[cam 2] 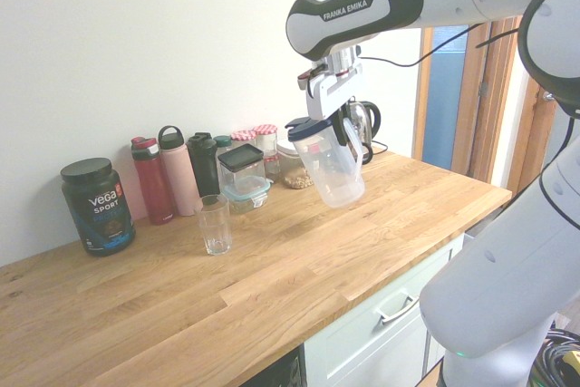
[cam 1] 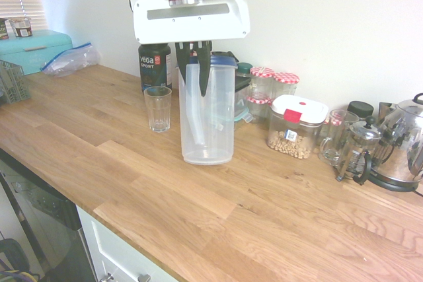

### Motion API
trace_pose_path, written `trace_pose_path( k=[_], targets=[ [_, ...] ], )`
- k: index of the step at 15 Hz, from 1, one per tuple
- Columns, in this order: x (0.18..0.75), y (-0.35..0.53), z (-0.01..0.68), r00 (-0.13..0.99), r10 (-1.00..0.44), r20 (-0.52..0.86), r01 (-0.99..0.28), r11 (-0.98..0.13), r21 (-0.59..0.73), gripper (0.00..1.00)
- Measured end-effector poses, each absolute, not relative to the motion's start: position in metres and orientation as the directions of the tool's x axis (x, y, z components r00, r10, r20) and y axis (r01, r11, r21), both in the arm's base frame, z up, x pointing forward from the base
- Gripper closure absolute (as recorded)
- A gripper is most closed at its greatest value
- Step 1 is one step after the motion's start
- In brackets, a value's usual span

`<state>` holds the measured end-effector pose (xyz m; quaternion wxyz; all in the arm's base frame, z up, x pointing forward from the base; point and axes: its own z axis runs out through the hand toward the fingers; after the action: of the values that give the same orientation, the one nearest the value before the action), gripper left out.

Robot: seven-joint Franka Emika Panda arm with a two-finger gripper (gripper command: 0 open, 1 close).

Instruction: Pour me some water

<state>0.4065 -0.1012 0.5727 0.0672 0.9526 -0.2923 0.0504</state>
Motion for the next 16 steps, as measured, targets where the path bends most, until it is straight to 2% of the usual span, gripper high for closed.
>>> trace_pose_path(
  k=[6, 13, 16],
  targets=[
    [0.413, -0.117, 0.533, 0.626, -0.733, 0.267, -0.739, -0.667, -0.098, 1.00],
    [0.383, -0.162, 0.494, 0.321, -0.859, 0.399, -0.834, -0.456, -0.310, 1.00],
    [0.378, -0.162, 0.484, 0.311, -0.873, 0.375, -0.851, -0.432, -0.299, 1.00]
  ],
)
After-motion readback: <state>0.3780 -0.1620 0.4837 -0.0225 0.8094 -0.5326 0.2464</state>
